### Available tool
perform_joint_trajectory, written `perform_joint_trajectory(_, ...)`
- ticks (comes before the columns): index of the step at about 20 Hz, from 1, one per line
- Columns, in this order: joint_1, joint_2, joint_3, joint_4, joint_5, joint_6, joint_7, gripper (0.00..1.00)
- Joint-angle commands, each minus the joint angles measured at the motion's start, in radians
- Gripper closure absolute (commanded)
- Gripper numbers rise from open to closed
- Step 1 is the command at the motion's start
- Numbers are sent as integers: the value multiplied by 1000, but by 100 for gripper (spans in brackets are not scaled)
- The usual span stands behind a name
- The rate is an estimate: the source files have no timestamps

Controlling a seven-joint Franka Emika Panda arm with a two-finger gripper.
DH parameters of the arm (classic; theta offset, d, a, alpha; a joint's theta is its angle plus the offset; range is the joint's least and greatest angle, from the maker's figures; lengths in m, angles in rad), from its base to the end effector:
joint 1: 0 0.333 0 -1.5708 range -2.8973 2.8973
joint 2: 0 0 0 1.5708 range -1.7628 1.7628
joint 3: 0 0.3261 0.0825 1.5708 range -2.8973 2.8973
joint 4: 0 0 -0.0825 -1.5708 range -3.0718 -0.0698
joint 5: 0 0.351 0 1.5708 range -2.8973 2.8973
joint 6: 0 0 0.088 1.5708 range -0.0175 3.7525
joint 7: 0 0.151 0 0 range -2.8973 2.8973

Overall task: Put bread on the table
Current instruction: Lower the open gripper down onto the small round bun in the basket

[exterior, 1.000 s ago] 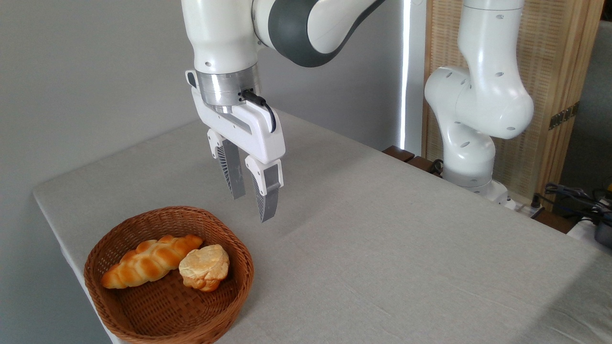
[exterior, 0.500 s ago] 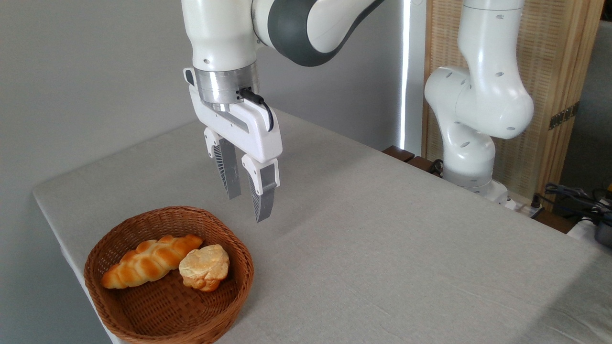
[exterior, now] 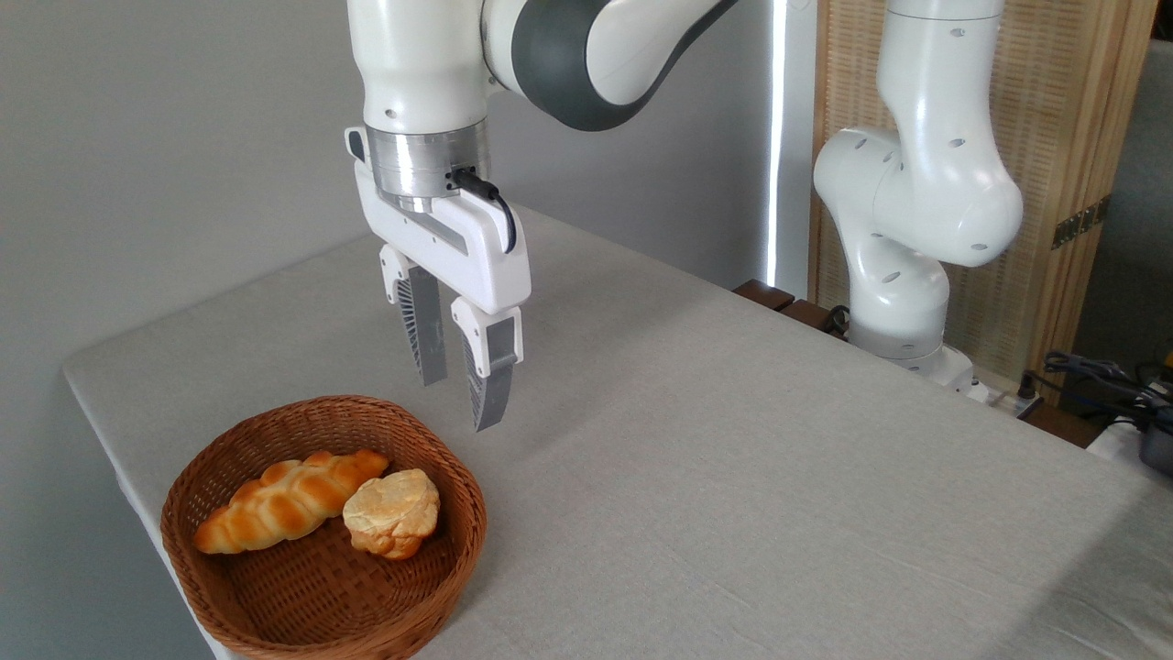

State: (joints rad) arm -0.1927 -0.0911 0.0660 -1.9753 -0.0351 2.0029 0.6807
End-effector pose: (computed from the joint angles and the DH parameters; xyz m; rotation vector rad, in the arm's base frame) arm 0.5127 -0.0680 0.4960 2.8869 -1.2112 0.1952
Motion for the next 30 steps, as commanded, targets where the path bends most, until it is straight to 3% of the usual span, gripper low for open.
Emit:
perform_joint_trajectory(1, -4, 13, 3, 7, 15, 51, -7, 0)
perform_joint_trajectory(12, -5, 102, 3, 6, 26, 269, 16, 0)
perform_joint_trajectory(14, -5, 114, 1, 6, 67, 275, 16, 0)
perform_joint_trajectory(21, -14, 177, -23, 6, 78, 287, 17, 0)
perform_joint_trajectory(30, -16, 215, -29, 6, 156, 338, 20, 0)
